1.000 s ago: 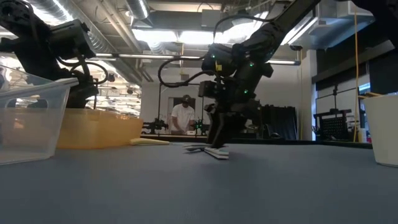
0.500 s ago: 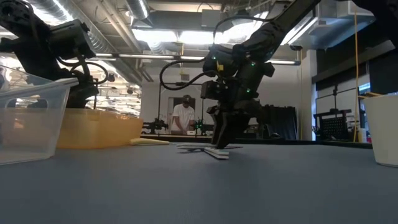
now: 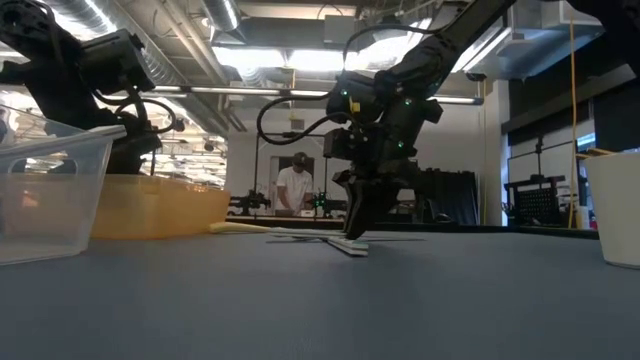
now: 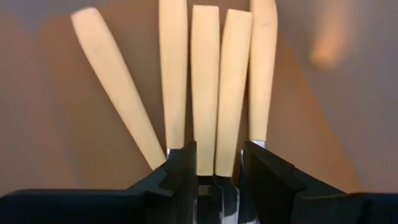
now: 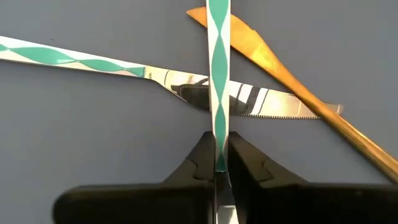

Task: Sort silverware by color (type)
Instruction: Put the green knife into the transparent bin

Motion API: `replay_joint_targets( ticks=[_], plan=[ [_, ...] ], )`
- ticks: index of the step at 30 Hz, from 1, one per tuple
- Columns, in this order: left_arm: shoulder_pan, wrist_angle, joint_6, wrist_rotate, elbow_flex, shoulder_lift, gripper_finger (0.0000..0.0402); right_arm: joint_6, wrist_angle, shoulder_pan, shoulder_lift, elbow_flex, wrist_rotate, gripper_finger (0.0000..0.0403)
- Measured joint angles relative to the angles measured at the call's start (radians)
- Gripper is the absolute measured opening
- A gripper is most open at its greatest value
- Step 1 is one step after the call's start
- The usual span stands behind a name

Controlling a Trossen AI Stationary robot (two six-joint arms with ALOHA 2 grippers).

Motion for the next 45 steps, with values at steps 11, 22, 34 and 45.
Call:
replay_joint_targets(
  ticks=[11,22,34,45],
  plan=[
    [0.0,0.028,-0.001,0.096,0.0,-0.011,0.0125,0.0,0.003,0.0,0.0,0.0,0.001,0.0011],
    [0.0,0.039,-0.024,0.091,0.0,-0.136,0.0125,0.0,0.004,0.0,0.0,0.0,0.001,0.0003],
    [0.0,0.053,-0.024,0.095,0.0,-0.293,0.0125,0.0,-0.009,0.0,-0.035,-0.005,0.009,0.0002],
    [0.0,0.28,0.073,0.125,0.0,-0.338,0.0125,0.0,0.037,0.0,-0.105,-0.003,0.026,0.0001]
  ],
)
